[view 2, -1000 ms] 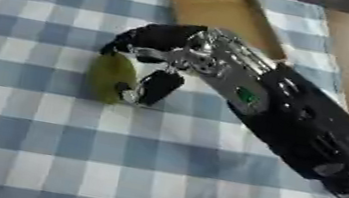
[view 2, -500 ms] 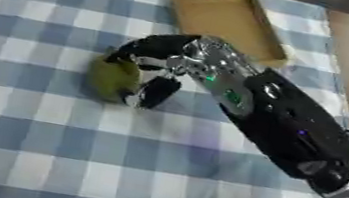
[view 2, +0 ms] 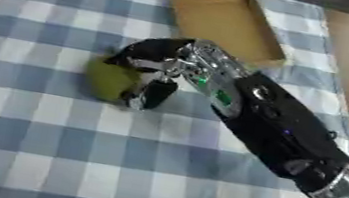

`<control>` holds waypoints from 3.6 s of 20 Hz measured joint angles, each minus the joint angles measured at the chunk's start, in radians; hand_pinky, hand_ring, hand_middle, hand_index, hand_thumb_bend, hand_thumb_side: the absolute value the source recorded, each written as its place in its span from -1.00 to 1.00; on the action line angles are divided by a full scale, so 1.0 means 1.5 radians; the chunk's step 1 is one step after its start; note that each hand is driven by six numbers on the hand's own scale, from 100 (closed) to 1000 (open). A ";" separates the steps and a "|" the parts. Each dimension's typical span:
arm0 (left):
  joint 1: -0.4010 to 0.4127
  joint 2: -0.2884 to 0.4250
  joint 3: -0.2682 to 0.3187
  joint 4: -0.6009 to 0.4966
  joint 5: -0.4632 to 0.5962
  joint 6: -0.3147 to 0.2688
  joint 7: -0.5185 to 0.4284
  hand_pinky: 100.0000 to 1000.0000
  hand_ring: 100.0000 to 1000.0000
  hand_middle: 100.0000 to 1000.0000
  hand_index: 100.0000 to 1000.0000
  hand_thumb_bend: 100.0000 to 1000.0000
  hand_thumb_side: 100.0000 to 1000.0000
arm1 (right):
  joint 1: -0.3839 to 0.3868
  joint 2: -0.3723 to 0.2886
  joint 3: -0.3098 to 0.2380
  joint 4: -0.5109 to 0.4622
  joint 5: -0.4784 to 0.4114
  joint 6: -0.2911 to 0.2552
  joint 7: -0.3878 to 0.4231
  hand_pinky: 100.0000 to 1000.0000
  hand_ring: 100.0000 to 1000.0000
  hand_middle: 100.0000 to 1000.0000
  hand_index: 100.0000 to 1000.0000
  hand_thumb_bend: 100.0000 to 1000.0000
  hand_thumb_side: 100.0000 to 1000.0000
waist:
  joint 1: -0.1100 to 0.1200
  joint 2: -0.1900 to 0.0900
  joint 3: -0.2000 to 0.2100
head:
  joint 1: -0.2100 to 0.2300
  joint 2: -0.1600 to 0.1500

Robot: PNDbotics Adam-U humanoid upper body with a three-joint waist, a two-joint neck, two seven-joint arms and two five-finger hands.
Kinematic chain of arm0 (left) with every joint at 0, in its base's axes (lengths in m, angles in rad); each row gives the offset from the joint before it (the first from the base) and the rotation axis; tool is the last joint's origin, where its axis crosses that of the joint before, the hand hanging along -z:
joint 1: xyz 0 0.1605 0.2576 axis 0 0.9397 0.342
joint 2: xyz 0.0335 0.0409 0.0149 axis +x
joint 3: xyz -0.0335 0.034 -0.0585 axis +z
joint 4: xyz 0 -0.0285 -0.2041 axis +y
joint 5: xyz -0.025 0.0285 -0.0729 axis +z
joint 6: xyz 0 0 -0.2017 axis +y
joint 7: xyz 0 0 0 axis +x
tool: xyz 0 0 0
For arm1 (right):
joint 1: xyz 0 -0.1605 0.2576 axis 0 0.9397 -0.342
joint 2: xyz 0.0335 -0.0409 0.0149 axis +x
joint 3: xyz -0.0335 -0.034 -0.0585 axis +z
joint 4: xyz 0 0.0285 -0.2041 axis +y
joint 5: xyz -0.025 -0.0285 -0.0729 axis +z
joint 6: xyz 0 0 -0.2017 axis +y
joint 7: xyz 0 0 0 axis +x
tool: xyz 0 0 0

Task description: Pick up objects on the table and place them in the box.

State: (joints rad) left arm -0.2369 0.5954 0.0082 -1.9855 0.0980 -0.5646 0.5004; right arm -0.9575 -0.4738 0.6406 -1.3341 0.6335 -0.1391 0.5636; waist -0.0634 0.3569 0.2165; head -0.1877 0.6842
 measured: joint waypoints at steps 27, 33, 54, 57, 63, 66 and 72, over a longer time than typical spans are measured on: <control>0.005 0.001 0.000 0.000 0.000 -0.002 0.002 0.06 0.11 0.14 0.45 -0.84 -0.19 | -0.043 -0.120 -0.087 -0.203 -0.214 0.138 -0.200 0.50 0.94 -0.29 0.30 -1.00 -0.66 | 0.003 -0.005 -0.014 | -0.004 0.002; 0.006 0.001 0.001 0.000 -0.001 -0.003 0.004 0.06 0.11 0.14 0.45 -0.84 -0.20 | -0.033 -0.176 -0.157 -0.214 -0.250 0.165 -0.229 0.49 0.92 -0.27 0.30 -1.00 -0.68 | 0.003 -0.006 -0.017 | 0.001 0.004; 0.010 0.001 0.004 0.000 -0.009 -0.005 0.008 0.06 0.11 0.14 0.45 -0.85 -0.20 | -0.013 -0.168 -0.237 0.089 -0.111 0.129 -0.279 0.48 0.96 -0.22 0.28 -1.00 -0.78 | 0.014 -0.003 -0.016 | -0.001 0.005; 0.010 0.001 0.004 0.000 -0.009 -0.005 0.008 0.06 0.11 0.14 0.45 -0.85 -0.20 | -0.013 -0.151 -0.233 0.129 -0.069 0.118 -0.281 0.48 0.97 -0.21 0.28 -1.00 -0.78 | 0.014 -0.002 -0.014 | -0.003 0.003; 0.010 0.001 0.004 0.000 -0.009 -0.005 0.008 0.06 0.11 0.14 0.45 -0.85 -0.20 | -0.013 -0.125 -0.228 0.192 -0.017 0.100 -0.287 0.54 0.99 -0.14 0.32 -1.00 -0.75 | 0.014 0.000 -0.012 | -0.005 0.000; 0.010 0.001 0.004 0.000 -0.009 -0.005 0.008 0.06 0.11 0.14 0.45 -0.85 -0.20 | -0.013 -0.116 -0.227 0.218 0.010 0.094 -0.292 0.57 1.00 -0.10 0.36 -1.00 -0.75 | 0.014 0.000 -0.011 | -0.005 0.000; 0.010 0.001 0.004 0.000 -0.009 -0.005 0.008 0.06 0.11 0.14 0.45 -0.85 -0.20 | -0.013 -0.108 -0.227 0.230 0.028 0.080 -0.287 0.67 1.00 0.30 0.64 -1.00 -0.73 | 0.016 0.000 -0.011 | -0.005 0.000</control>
State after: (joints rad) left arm -0.2222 0.5969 0.0145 -1.9855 0.0842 -0.5728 0.5131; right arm -0.9765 -0.6362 0.2996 -0.9890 0.6761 -0.0185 0.1326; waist -0.0393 0.3571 0.1993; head -0.1958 0.6844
